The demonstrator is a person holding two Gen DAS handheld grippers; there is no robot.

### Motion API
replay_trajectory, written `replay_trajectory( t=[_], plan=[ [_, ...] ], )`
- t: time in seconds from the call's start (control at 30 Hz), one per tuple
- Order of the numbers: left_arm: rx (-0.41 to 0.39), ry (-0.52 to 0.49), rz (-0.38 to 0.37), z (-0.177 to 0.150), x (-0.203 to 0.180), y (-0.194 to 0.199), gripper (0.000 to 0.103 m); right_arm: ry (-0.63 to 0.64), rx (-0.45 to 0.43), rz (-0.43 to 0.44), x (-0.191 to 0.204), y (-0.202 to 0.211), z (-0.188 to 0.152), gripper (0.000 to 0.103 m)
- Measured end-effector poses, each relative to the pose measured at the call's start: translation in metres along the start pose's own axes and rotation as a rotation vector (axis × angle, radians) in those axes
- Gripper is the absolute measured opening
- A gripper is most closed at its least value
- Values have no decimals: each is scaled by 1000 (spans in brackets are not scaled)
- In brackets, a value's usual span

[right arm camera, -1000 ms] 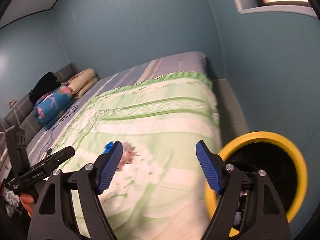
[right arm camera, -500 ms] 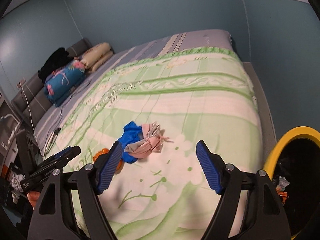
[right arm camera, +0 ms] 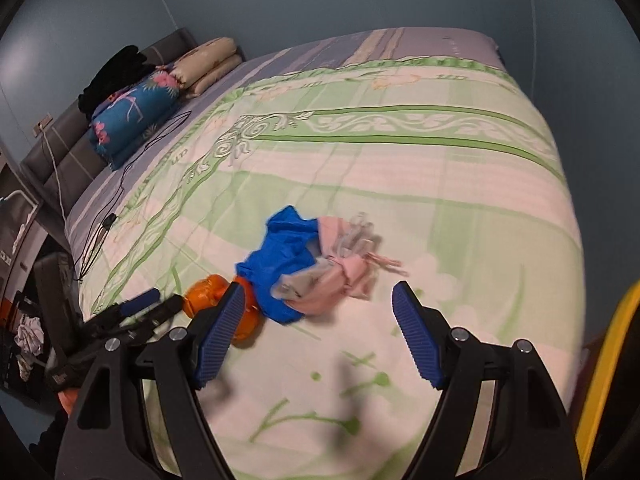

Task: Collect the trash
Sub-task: 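Move both open tools back toward the orange peels and cloths on the bed, then grasp the orange peel with the left tool while the right tool grasps the blue cloth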

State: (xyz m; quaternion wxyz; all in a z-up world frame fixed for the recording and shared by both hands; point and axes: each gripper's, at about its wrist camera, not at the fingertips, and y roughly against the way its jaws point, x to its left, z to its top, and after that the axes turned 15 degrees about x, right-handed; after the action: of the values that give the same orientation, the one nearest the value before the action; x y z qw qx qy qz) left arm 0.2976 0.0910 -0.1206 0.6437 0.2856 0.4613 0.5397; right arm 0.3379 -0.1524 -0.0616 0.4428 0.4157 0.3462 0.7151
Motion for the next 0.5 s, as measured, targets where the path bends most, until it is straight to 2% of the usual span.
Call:
replay_trajectory(
  t=[0.17, 0.27, 0.37, 0.5],
  plan=[
    [13, -3, 0, 0, 4, -9, 80, 48, 63, 32, 22, -24, 24, 70],
    [19, -17, -3, 2, 4, -14, 80, 56, 132, 65, 33, -44, 39, 64],
    [15, -44, 8, 4, 3, -17, 80, 68, 187, 68, 42, -61, 52, 58],
    [13, -74, 16, 7, 3, -22, 80, 52, 253, 59, 43, -82, 64, 57]
  ],
)
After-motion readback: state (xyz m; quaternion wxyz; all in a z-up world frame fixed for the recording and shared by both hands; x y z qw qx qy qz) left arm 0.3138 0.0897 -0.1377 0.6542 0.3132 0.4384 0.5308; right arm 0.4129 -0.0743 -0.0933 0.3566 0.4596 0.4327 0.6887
